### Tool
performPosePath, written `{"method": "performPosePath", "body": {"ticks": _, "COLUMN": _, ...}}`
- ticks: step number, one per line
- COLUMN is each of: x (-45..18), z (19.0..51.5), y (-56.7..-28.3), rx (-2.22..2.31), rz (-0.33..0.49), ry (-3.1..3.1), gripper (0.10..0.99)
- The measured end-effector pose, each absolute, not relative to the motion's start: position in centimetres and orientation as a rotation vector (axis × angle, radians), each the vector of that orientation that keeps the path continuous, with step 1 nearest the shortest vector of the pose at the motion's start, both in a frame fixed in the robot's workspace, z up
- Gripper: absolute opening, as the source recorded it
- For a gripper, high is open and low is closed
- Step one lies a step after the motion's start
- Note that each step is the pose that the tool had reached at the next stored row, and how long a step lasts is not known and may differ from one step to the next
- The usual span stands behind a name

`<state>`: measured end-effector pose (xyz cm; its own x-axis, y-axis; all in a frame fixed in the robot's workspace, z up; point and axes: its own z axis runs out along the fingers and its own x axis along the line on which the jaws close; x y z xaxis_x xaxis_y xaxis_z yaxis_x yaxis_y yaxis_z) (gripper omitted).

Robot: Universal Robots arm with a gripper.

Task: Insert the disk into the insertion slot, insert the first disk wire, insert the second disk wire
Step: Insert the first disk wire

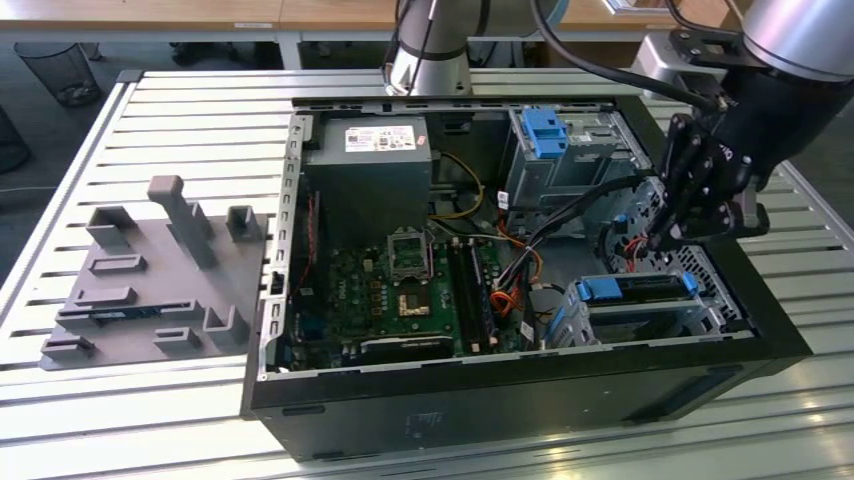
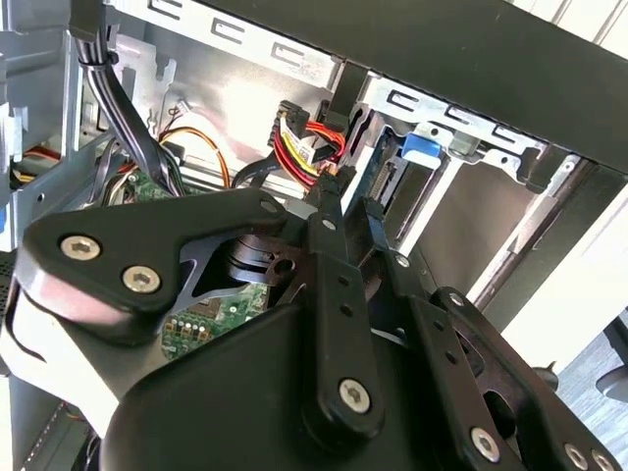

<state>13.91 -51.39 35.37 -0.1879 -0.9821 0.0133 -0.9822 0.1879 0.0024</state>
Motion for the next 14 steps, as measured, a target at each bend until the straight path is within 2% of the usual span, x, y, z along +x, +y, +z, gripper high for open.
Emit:
{"method": "performPosePath", "body": {"ticks": 7, "x": 13.92, "z": 35.24, "y": -51.06, "rx": 1.987, "rz": 0.016, "ry": -2.414, "gripper": 0.247}}
{"method": "performPosePath", "body": {"ticks": 9, "x": 13.92, "z": 35.16, "y": -51.05, "rx": 1.983, "rz": 0.024, "ry": -2.412, "gripper": 0.263}}
{"method": "performPosePath", "body": {"ticks": 10, "x": 13.93, "z": 35.11, "y": -51.04, "rx": 1.980, "rz": 0.028, "ry": -2.411, "gripper": 0.322}}
{"method": "performPosePath", "body": {"ticks": 14, "x": 13.95, "z": 34.88, "y": -51.01, "rx": 1.968, "rz": 0.050, "ry": -2.406, "gripper": 0.322}}
